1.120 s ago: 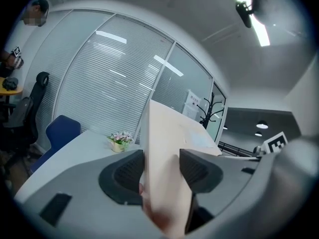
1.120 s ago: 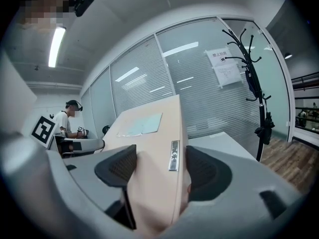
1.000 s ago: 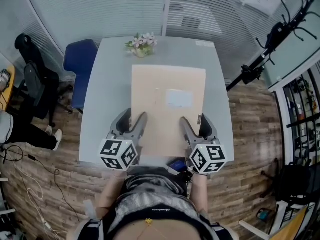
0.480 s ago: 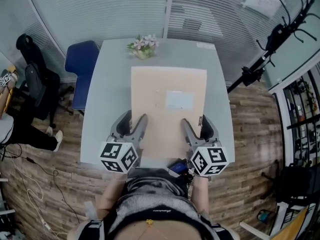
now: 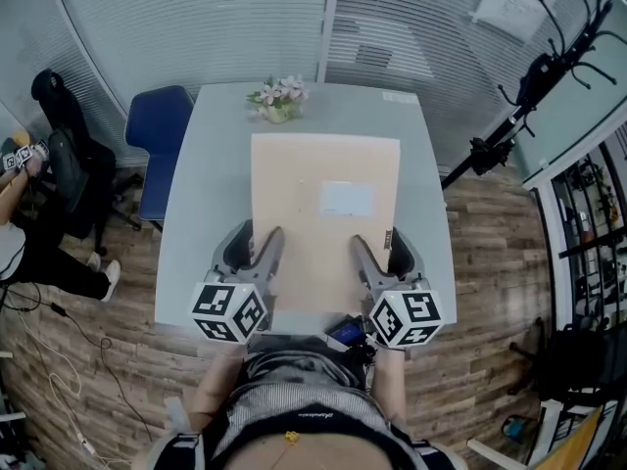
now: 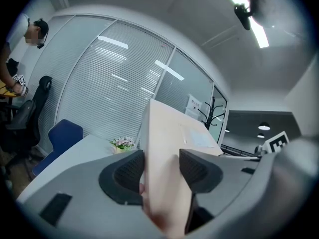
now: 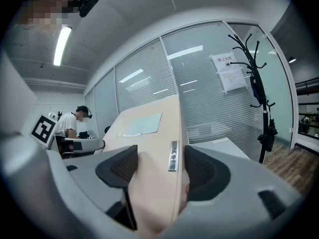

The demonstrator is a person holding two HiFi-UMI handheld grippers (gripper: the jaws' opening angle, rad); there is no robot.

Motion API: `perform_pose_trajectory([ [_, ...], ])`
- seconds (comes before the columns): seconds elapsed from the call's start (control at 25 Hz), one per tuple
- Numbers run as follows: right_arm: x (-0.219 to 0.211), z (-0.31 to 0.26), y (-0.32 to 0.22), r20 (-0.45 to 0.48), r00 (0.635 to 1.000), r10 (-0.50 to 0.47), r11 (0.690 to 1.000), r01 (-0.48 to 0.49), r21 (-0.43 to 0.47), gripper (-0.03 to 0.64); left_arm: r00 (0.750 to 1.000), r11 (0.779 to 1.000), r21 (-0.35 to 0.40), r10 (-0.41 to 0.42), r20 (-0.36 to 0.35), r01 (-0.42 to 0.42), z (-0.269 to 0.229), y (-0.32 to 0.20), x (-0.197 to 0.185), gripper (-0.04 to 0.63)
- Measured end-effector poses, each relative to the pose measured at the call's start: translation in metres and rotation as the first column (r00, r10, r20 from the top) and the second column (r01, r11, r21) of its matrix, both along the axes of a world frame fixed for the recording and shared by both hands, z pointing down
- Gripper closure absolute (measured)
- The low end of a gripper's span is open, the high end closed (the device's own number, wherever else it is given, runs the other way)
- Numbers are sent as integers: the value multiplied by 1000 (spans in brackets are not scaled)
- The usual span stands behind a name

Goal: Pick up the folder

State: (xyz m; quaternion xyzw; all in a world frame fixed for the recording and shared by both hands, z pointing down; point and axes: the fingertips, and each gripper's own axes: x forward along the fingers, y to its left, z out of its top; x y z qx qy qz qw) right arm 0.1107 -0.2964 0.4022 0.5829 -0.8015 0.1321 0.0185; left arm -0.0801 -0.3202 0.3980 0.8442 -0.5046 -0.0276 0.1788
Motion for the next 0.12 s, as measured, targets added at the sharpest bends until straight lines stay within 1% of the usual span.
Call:
perform_pose_trajectory([
  [0.12, 1, -3, -1, 3, 1000, 4, 1000, -4, 6, 319, 1000, 1000, 8, -3, -2, 3, -3, -2, 1, 374],
])
